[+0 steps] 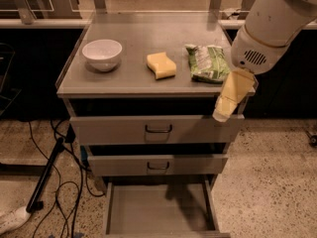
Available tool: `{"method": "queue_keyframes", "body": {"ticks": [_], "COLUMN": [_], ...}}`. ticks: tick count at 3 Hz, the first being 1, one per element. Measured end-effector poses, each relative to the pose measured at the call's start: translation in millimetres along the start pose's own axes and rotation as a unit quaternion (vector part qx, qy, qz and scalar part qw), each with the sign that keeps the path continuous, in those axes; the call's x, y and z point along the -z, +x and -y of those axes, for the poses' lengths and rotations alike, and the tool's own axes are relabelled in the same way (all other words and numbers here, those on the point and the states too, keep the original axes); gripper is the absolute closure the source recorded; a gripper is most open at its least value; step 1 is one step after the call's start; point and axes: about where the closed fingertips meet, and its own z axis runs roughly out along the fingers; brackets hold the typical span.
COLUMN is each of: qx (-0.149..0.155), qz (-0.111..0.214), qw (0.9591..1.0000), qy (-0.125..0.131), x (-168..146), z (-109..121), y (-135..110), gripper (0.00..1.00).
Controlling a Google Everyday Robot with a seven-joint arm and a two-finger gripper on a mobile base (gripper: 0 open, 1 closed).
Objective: Place sponge into bottom drawer
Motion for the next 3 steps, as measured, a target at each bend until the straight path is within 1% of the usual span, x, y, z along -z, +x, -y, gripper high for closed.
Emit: {"method": "queue_keyframes", "body": {"ticks": [1, 2, 3], "qx": [0.0, -0.017, -0.073], "qz": [0.0, 0.016, 0.033], "qw": [1.0, 0.9997, 0.9964], "qy": [0.0, -0.01, -0.029], "x": [0.0, -6.0, -21.3], "z": [0.0, -2.8, 1.6], "y": [0.0, -12.9, -31.6], "gripper": [0.0, 0.0, 0.0]}}
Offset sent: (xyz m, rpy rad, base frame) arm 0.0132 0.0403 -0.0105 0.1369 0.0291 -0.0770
